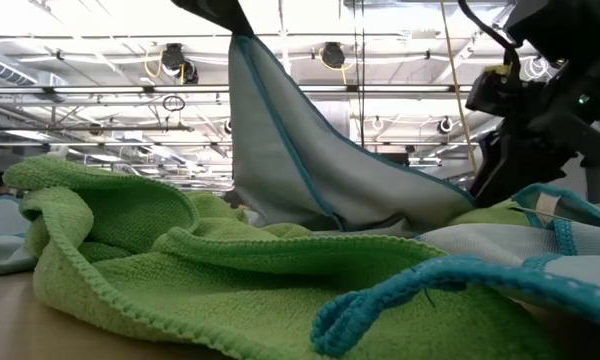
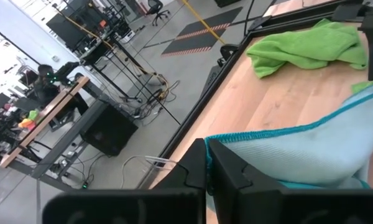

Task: Fold microfiber towels
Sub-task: Fold the top center blue microfiber cloth

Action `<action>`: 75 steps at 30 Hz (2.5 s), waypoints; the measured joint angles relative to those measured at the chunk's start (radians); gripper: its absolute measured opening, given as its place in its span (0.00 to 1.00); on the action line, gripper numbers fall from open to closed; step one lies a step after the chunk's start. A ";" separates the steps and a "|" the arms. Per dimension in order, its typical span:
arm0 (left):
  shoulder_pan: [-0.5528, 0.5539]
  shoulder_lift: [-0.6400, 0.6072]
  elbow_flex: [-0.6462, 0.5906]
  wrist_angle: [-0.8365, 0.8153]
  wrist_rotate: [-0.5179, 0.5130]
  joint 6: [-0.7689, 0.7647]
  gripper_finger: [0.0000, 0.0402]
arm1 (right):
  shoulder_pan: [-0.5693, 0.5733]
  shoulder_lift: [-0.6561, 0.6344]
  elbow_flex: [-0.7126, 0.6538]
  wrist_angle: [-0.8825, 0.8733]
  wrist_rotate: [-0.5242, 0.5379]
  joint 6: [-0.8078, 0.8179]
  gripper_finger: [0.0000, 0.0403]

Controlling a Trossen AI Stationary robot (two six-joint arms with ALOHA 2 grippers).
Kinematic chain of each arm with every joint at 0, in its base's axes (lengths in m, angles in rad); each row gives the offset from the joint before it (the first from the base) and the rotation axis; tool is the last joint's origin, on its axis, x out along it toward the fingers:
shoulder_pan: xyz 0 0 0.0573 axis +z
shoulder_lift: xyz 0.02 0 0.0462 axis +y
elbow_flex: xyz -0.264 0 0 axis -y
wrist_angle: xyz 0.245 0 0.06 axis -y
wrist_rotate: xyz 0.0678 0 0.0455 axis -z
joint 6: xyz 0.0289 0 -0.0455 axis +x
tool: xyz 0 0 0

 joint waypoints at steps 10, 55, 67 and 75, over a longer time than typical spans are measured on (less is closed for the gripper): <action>0.002 0.000 0.000 -0.001 0.001 0.000 0.02 | -0.046 0.072 0.000 0.076 0.055 -0.104 0.28; -0.383 -0.338 0.001 0.360 0.055 0.579 0.01 | 0.331 0.067 1.028 -0.317 0.888 -0.867 0.01; -0.406 -0.317 0.001 0.470 0.419 0.460 0.02 | 0.473 0.096 0.980 -0.049 0.976 -0.838 0.01; -0.476 -0.314 0.015 0.658 0.417 0.582 0.02 | 0.639 0.192 1.016 0.310 1.151 -1.139 0.01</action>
